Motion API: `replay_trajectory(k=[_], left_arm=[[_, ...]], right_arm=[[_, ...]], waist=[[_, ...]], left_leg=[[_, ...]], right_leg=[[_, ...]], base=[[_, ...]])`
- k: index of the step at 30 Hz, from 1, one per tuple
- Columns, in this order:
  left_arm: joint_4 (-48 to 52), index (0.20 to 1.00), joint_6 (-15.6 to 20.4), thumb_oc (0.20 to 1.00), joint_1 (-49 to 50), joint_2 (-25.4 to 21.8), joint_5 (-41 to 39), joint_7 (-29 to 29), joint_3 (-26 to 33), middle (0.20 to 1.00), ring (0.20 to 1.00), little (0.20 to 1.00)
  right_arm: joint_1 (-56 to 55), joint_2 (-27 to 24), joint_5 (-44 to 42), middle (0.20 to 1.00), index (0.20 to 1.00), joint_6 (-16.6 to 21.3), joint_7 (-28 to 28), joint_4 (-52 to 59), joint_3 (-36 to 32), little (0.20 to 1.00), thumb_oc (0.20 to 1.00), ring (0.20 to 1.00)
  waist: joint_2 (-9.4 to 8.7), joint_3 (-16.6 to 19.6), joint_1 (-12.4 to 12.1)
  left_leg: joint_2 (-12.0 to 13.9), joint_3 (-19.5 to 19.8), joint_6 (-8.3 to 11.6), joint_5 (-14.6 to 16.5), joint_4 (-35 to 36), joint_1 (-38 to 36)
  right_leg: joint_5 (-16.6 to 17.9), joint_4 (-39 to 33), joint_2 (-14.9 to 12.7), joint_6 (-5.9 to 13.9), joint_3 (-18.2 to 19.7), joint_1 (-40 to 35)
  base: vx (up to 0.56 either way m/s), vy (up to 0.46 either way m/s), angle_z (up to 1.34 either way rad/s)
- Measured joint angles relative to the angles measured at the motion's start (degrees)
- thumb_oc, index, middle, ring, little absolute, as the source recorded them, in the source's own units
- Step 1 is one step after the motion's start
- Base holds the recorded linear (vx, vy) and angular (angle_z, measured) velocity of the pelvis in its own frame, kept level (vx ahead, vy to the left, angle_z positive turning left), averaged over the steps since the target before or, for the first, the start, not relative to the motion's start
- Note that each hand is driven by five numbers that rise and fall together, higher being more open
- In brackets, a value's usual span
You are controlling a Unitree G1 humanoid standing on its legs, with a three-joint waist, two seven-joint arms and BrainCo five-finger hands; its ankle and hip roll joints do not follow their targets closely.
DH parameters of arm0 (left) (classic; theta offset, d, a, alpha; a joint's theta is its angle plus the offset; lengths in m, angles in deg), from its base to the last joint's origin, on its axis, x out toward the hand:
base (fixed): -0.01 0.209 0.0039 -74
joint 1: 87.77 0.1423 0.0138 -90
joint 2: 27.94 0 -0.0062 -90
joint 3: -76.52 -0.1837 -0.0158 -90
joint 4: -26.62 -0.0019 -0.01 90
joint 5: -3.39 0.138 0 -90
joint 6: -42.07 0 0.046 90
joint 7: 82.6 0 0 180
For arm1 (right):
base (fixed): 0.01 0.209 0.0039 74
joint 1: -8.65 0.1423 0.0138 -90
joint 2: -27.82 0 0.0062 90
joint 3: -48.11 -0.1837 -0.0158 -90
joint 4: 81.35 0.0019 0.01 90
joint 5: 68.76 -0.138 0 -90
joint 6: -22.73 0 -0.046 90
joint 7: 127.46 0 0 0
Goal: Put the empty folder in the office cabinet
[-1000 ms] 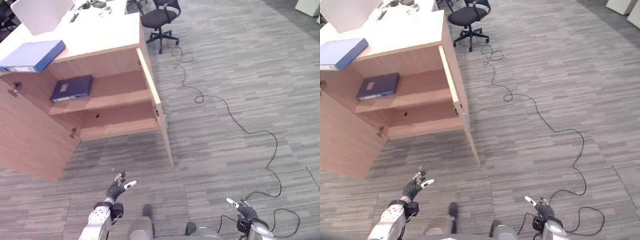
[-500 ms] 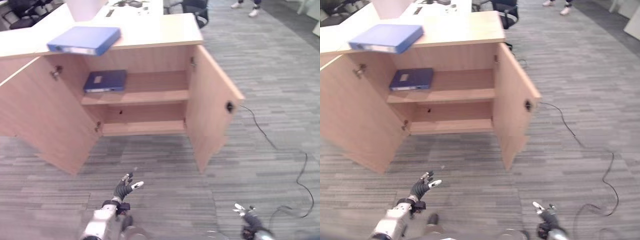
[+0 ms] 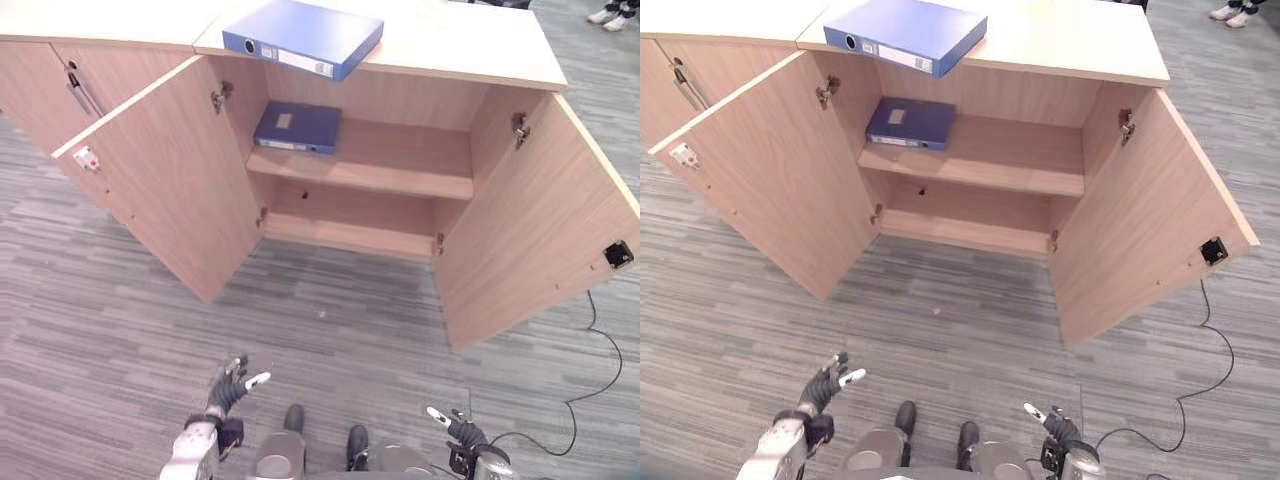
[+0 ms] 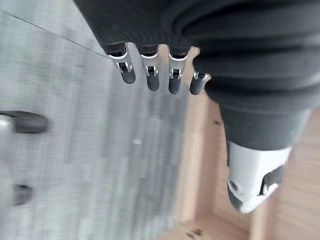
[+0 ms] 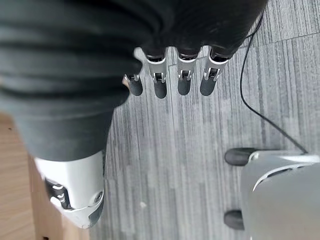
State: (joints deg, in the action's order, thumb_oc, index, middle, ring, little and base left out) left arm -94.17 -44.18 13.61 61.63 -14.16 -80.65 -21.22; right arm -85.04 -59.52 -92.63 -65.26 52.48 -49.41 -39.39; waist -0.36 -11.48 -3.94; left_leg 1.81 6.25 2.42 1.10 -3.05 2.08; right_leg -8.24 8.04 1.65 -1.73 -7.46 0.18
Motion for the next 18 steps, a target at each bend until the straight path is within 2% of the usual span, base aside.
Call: replay_trajectory(k=[2,3,4,5,6,7,8,9,10,11,14,16,18], left_arm=[[1.3,1.0,0.0,1.0,-0.8,-0.7,0.0,0.3,0.2,1.0,1.0,1.0],[2.1,1.0,0.1,1.0,-1.3,-1.1,0.0,0.3,0.7,1.0,1.0,1.0],[2.2,1.0,0.4,1.0,-3.1,-0.7,0.0,0.3,0.9,1.0,1.0,1.0],[1.8,1.0,0.4,1.0,-5.6,-0.2,0.0,0.3,0.4,1.0,1.0,1.0],[1.6,1.0,0.4,1.0,-7.6,-0.5,0.0,0.5,-0.1,1.0,1.0,1.0],[1.4,1.0,0.5,1.0,-8.3,-0.5,0.0,0.5,0.1,1.0,1.0,1.0],[0.9,1.0,0.4,1.0,-8.6,-0.6,0.0,0.4,0.0,1.0,1.0,1.0],[1.1,1.0,0.5,1.0,-7.9,-0.4,0.0,0.3,-0.1,1.0,1.0,1.0],[1.3,1.0,0.5,1.0,-7.4,0.0,0.0,0.4,-0.4,1.0,1.0,1.0],[1.6,1.0,0.5,1.0,-6.5,0.4,0.0,0.3,-0.8,1.0,1.0,1.0],[1.4,1.0,0.4,1.0,-6.2,0.5,0.1,0.2,-1.2,1.0,1.0,1.0],[0.3,1.0,0.4,1.0,-6.1,0.5,0.1,-0.1,-1.2,1.0,1.0,1.0],[0.1,1.0,0.4,1.0,-5.4,0.7,0.1,-0.1,-1.3,1.0,1.0,1.0]], right_arm=[[-0.8,-1.5,0.0,1.0,1.0,0.0,0.1,-0.6,-0.2,1.0,1.0,1.0],[-0.7,-1.7,0.0,1.0,1.0,0.0,0.1,-0.6,-0.2,1.0,1.0,1.0],[0.4,-2.5,0.1,1.0,1.0,0.0,0.1,-0.7,-0.3,1.0,1.0,1.0],[1.8,-3.7,0.2,1.0,1.0,0.0,0.2,-0.7,-0.5,1.0,1.0,1.0],[2.3,-4.1,0.2,1.0,1.0,-0.1,0.2,-1.0,-0.7,1.0,1.0,1.0],[2.6,-4.0,0.2,1.0,1.0,-0.1,0.1,-1.2,-1.3,1.0,1.0,1.0],[2.6,-4.1,0.2,1.0,1.0,-0.1,0.1,-1.1,-2.6,1.0,1.0,1.0],[2.4,-4.5,0.2,1.0,1.0,0.1,0.1,-0.6,-2.7,1.0,1.0,1.0],[2.4,-5.2,0.2,1.0,1.0,0.1,0.1,-0.6,-2.5,1.0,1.0,1.0],[2.5,-6.0,0.2,1.0,1.0,0.1,0.1,-0.6,-2.5,1.0,1.0,1.0],[2.1,-6.5,0.2,1.0,1.0,-0.2,0.0,-1.1,-2.5,1.0,1.0,1.0],[1.8,-6.3,0.2,1.0,1.0,-0.2,0.1,-1.1,-2.5,1.0,1.0,1.0],[1.8,-6.4,0.3,1.0,1.0,-0.1,0.0,-1.1,-2.5,1.0,1.0,1.0]], waist=[[2.11,0.3,0.3],[2.52,0.4,0.4],[3.22,-0.1,0.7],[3.39,-1.1,1.3],[1.75,-2.1,1.4],[1.49,-2.3,1.2],[1.26,-2.4,1.2],[1.95,-2.0,2.0],[2.62,-1.6,2.2],[3.27,-1.2,2.2],[4.33,-0.6,1.5],[4.55,-0.7,0.6],[4.54,-0.7,0.4]], left_leg=[[-1.2,-1.3,0.2,-0.3,0.8,-3.2],[-1.9,-1.5,0.47,-0.5,-0.3,-3.2],[-3.1,-2.1,1.21,-0.8,-6.3,0.4],[-4.3,-2.7,3.6,-2.4,-14.8,6.5],[-5.3,-3.9,5.58,-2.7,-18.6,10.1],[-3.9,-4.6,4.83,-1.9,-19.0,10.6],[0.0,-4.9,4.45,-1.1,-17.0,10.3],[5.8,-4.1,4.82,-1.4,-11.3,8.3],[9.2,-2.5,5.83,-2.0,-7.4,7.7],[11.6,-1.4,6.45,-2.4,-1.8,6.6],[12.0,5.2,7.52,-4.0,8.8,4.9],[11.1,5.3,6.1,-5.1,8.8,5.4],[10.3,4.6,5.73,-5.2,8.7,5.6]], right_leg=[[1.7,-6.2,-1.3,1.34,0.8,-6.1],[2.1,-7.6,-2.0,1.46,0.4,-7.5],[2.4,-6.0,-2.8,0.65,0.3,-6.2],[3.0,-4.0,-4.8,0.38,-0.4,-4.2],[3.3,-5.8,-7.2,0.23,-0.9,-5.3],[3.3,-7.7,-7.6,0.23,-1.3,-7.1],[3.3,-8.9,-7.5,0.34,-2.0,-8.4],[3.0,-9.3,-6.4,0.14,-2.3,-9.6],[2.7,-9.4,-5.8,0.61,-2.1,-10.0],[2.5,-9.4,-5.5,1.11,-1.4,-10.3],[1.6,-9.7,-5.1,2.82,0.3,-10.3],[1.5,-9.8,-5.7,4.08,1.3,-10.6],[1.0,-11.3,-7.1,6.45,2.2,-12.8]], base=[[0.14,0.006,0.02],[0.03,0.041,0.06],[0.09,0.09,0.34],[0.24,0.166,0.47],[0.22,0.164,0.46],[0.21,0.168,0.29],[0.16,0.102,0.22],[0.25,0.17,0.14],[0.25,0.174,0.02],[0.25,0.2,-0.1],[0.23,0.235,-0.13],[0.21,0.287,-0.4],[0.21,0.365,-0.36]])
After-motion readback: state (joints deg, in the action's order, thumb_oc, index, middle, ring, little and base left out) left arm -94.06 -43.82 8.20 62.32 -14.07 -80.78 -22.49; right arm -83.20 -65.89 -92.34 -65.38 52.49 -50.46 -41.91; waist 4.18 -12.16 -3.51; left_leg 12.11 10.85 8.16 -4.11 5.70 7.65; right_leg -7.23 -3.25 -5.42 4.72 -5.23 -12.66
